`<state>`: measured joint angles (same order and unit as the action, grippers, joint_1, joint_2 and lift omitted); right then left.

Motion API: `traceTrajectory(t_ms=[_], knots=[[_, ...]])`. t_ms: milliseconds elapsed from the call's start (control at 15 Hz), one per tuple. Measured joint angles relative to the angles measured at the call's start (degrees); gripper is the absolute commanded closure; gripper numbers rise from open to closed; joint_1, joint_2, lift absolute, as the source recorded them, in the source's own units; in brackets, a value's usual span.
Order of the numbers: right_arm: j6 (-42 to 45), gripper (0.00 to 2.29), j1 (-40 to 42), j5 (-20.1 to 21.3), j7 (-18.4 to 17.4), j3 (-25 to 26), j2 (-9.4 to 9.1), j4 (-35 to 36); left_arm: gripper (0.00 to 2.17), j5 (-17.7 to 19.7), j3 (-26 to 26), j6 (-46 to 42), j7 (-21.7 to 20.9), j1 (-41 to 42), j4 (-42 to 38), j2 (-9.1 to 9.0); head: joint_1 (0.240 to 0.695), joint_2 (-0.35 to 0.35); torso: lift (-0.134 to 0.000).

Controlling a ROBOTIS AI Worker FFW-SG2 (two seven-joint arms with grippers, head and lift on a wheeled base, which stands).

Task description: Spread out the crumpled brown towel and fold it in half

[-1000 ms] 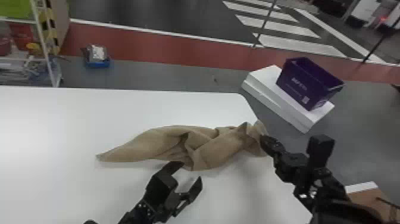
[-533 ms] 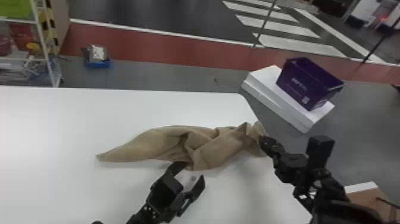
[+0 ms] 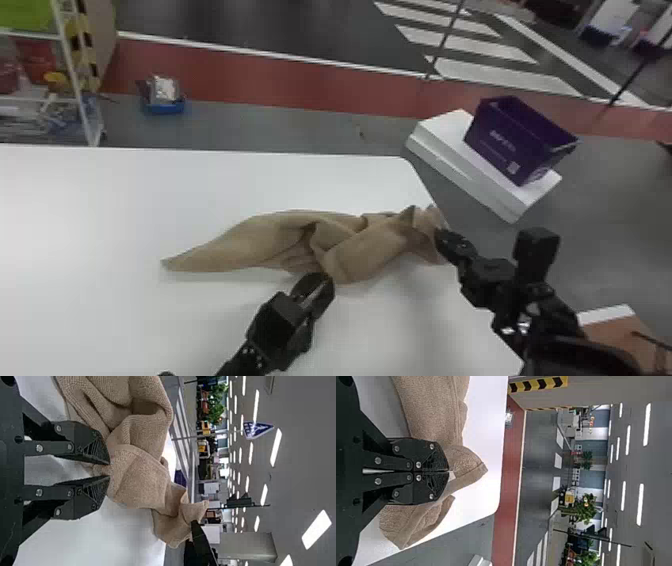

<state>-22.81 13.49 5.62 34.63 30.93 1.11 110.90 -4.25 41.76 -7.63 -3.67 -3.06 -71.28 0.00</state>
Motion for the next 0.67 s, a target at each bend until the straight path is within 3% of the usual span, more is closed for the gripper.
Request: traceTrajectory(t_ms=[400,667], knots=[[0.18,1.36,-0.54,0.0,0.0,-0.16,0.12,-0.93,1.72,0.65,-1.05,-0.28,0.04,0.19,-0.62,0.0,0.695,-0.35,-0.124],[-0.15,1.36,-0.3,-0.99,0.99,-0.14,-0.14,0.38,1.72,0.98,-4.05,-1.15,-0.14,2.67,-5.21,0.0,0.695,-0.35,-0.124]])
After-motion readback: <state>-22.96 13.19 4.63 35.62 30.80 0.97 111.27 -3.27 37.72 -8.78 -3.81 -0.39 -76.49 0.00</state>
